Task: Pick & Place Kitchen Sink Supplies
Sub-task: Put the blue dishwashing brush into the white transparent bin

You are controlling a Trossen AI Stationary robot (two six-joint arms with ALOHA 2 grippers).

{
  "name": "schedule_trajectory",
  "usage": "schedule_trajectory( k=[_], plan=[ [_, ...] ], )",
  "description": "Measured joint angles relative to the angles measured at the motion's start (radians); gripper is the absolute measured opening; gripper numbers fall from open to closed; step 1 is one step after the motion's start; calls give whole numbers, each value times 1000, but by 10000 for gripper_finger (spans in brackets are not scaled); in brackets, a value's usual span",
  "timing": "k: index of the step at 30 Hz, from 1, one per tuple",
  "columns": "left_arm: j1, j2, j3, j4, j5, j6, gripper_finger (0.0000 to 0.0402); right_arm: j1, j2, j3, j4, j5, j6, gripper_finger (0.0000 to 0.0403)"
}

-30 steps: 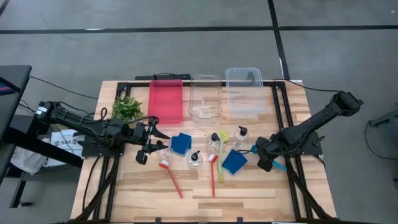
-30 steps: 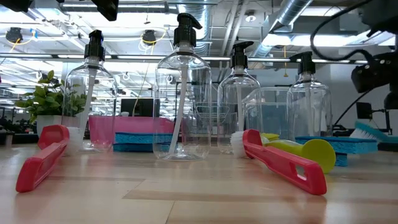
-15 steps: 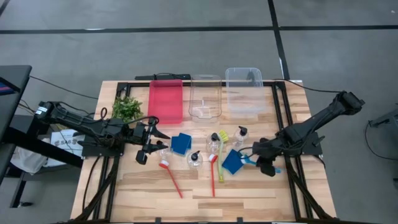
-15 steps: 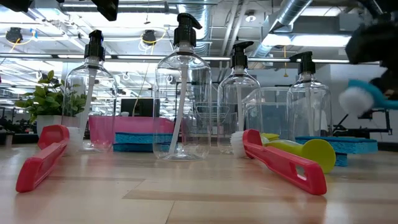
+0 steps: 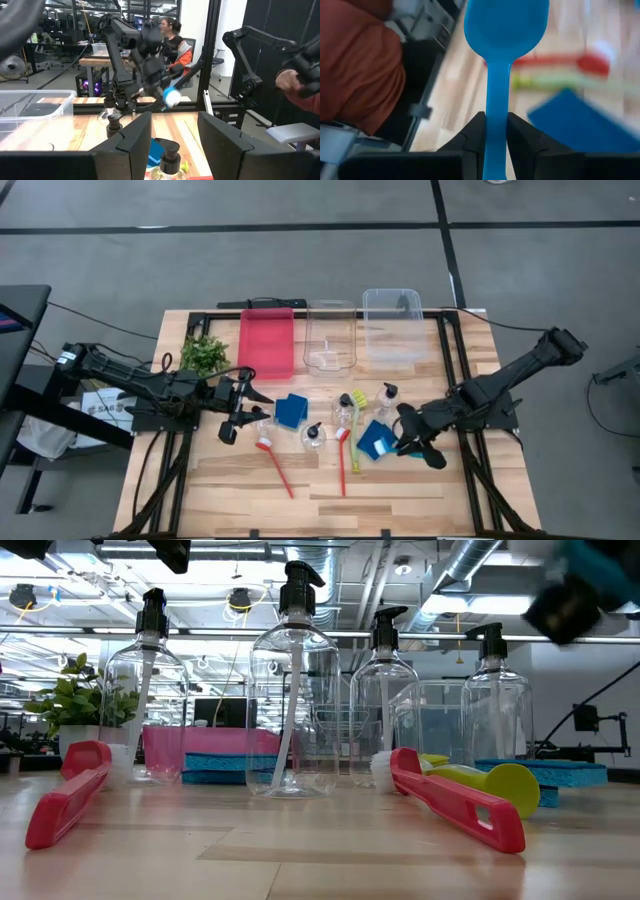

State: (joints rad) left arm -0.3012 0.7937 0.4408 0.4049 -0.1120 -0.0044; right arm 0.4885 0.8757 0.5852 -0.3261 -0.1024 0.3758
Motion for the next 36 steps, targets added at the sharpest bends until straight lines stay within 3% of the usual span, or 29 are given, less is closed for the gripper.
schedule_trajectory(
  k=[5, 13, 22, 30, 36],
  plan=[
    [0, 0, 0, 0, 0, 0, 163, 0, 0, 116, 27, 97, -204, 58],
    [0, 0, 0, 0, 0, 0, 163, 0, 1, 283, 43, 358, -494, 58],
    [0, 0, 0, 0, 0, 0, 163, -49, 1, 342, 201, 668, -745, 59],
    [0, 0, 0, 0, 0, 0, 163, -234, 9, 342, 211, 941, -710, 59],
    [0, 0, 0, 0, 0, 0, 163, -402, 9, 341, 177, 940, -610, 59]
  ],
)
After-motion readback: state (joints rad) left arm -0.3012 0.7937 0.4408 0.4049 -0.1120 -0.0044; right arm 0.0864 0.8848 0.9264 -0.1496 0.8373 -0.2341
